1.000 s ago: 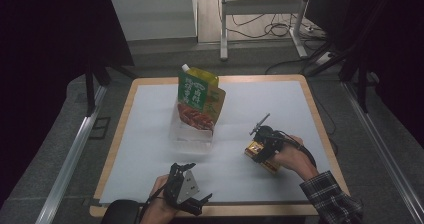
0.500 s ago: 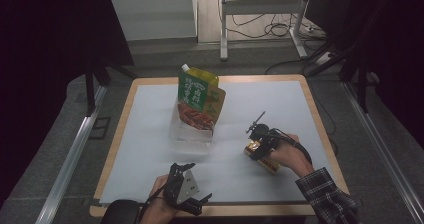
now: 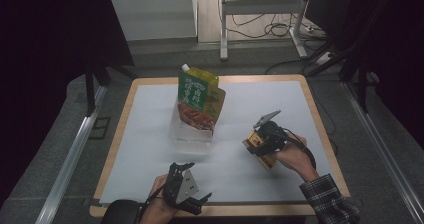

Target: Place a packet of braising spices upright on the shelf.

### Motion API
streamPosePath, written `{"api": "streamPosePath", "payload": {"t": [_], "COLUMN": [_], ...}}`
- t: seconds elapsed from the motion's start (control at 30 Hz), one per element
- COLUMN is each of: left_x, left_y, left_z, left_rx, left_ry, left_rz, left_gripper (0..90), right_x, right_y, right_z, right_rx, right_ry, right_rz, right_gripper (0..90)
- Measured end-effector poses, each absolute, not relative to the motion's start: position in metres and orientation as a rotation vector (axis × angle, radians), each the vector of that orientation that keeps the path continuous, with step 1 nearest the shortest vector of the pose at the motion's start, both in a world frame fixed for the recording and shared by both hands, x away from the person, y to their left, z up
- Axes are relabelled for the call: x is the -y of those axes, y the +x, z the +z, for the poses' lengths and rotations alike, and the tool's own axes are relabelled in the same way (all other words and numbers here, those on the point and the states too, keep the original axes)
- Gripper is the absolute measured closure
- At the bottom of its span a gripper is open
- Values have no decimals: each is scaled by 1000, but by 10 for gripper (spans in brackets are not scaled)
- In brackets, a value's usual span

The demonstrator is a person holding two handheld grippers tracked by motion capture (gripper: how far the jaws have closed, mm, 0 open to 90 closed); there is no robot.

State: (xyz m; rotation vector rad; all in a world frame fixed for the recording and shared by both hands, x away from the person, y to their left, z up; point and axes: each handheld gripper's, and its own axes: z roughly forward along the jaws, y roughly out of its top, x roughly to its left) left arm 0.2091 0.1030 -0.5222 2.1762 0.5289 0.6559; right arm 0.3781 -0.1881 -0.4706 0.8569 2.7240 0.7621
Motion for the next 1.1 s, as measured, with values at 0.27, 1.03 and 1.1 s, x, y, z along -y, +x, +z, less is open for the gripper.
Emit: {"api": "streamPosePath", "payload": {"t": [0.27, 1.03, 1.1], "left_x": [-105, -109, -109], "left_y": [210, 211, 210], "left_z": [-521, -519, -519], "left_rx": [-537, -563, -562], "left_ry": [2169, 2137, 2136], "left_rz": [653, 650, 650], "left_gripper": [0, 0, 0], "right_x": [187, 171, 167], "right_y": [371, 363, 363], "right_z": [-460, -433, -431], "right_rx": [-2640, -2502, -2498], "right_ry": [828, 736, 725], "right_rz": [923, 1298, 1321], "right_gripper": [319, 320, 320]}}
